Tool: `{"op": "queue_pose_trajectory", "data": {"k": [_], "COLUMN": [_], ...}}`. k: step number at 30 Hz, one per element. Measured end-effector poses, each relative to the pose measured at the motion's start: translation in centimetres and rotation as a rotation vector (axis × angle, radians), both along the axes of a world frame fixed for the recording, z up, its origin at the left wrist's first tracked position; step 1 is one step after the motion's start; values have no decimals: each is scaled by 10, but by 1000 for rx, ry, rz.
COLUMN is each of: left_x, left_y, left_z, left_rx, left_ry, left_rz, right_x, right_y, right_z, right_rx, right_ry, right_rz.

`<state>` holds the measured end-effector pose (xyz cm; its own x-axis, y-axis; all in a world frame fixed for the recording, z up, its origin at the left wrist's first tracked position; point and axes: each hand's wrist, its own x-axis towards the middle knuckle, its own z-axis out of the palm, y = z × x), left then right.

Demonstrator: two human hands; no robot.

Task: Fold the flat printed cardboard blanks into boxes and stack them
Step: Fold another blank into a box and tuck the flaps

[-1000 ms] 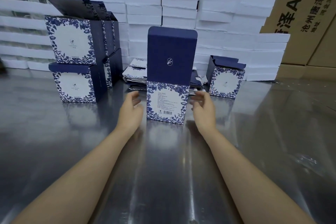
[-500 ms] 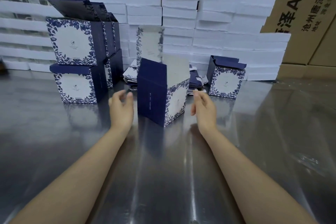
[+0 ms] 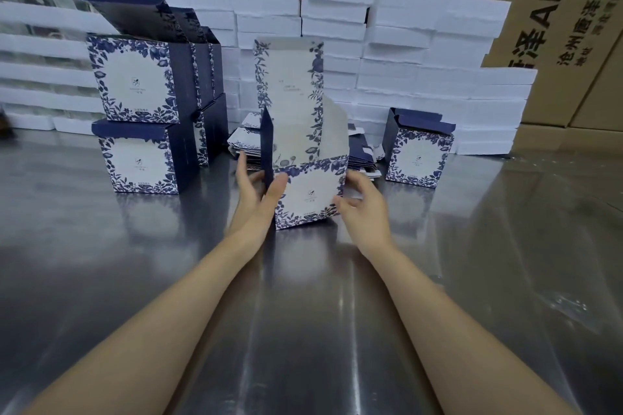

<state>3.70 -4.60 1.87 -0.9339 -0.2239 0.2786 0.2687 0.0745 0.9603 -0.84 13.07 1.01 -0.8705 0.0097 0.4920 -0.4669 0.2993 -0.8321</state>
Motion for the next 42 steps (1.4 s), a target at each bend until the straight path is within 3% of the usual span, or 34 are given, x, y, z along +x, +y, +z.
{"op": "queue_pose_trajectory", "data": {"k": [7,13,17,19,22,29,34,40,42], "left_x": [2,4,1,1,-6,-8,-5,7,10], "left_y": [-2,-1,-2,-3,-5,-13,-15,-5,-6], "left_z": [-1,-7,-3,-1,1,5,10,16,19], "left_rx": [-113,-267,-9,97,222,247,151,-116,-225], "left_ry": [144,197,18,-76,-47,41,128,183,259], "left_rz": [55,108,97,92,136,275,246,272,307], "right_x": [11,17,15,12,11,11,13,20,20], "right_y": [-8,-10,-3,-1,2,4,1,1,4], "right_z": [4,8,8,10,14,23,32,47,53], "right_rx": [-232,-310,-490,-561,-634,-861,-956,-1126,-1075], "right_ry": [58,69,-179,-145,-130,-294,-309,-245,-226], "right_rz": [115,131,62,31,47,212,320,386,350]}}
